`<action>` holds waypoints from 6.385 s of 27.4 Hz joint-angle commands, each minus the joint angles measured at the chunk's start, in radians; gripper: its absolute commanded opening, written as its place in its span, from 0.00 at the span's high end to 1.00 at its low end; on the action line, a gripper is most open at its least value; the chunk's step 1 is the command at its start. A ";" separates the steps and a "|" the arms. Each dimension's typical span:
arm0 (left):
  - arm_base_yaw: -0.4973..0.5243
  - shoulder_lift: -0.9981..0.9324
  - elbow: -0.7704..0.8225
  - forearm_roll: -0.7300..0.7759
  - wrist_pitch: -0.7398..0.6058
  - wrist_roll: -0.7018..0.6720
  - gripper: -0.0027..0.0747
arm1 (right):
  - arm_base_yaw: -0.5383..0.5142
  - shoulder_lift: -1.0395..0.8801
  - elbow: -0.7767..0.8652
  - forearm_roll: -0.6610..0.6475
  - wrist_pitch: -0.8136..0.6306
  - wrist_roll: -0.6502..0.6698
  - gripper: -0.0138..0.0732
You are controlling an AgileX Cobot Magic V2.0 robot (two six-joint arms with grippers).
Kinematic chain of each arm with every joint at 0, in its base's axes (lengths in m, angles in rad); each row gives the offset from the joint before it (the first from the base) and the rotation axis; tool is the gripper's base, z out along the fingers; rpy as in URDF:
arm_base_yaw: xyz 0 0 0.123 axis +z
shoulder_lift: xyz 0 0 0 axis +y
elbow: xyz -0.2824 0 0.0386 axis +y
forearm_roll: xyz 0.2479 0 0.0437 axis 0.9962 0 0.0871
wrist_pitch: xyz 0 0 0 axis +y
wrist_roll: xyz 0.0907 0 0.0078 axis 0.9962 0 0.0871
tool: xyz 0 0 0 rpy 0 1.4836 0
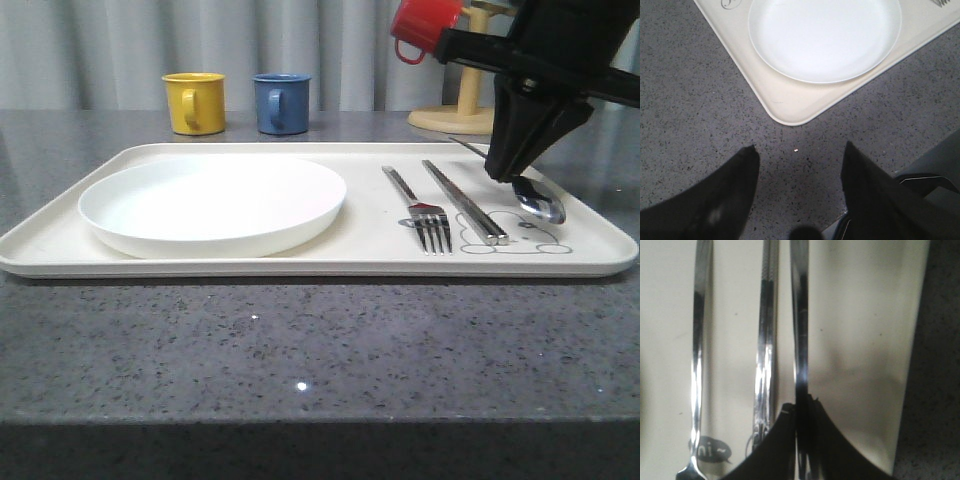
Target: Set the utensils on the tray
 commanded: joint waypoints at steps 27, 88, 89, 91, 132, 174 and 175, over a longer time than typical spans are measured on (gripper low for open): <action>-0.009 -0.004 -0.026 0.003 -0.056 -0.008 0.49 | 0.154 -0.428 0.101 -0.151 -0.005 -0.195 0.50; -0.009 -0.004 -0.026 0.003 -0.105 0.054 0.99 | 0.215 -1.287 0.672 -0.283 -0.066 -0.134 0.92; -0.009 -0.004 -0.026 0.003 -0.105 0.054 0.99 | 0.215 -1.287 0.672 -0.283 -0.065 -0.134 0.92; -0.009 -0.004 -0.026 0.003 -0.105 0.054 0.99 | 0.215 -1.287 0.672 -0.283 -0.063 -0.134 0.92; 0.482 -0.808 0.815 -0.090 -0.985 0.054 0.99 | 0.215 -1.287 0.672 -0.283 -0.063 -0.134 0.92; 0.506 -0.806 0.897 -0.100 -1.071 0.054 0.99 | 0.092 -1.429 0.813 -0.303 -0.267 -0.140 0.92; 0.506 -0.806 0.897 -0.100 -1.071 0.054 0.99 | 0.060 -1.466 0.860 -0.304 -0.328 -0.140 0.92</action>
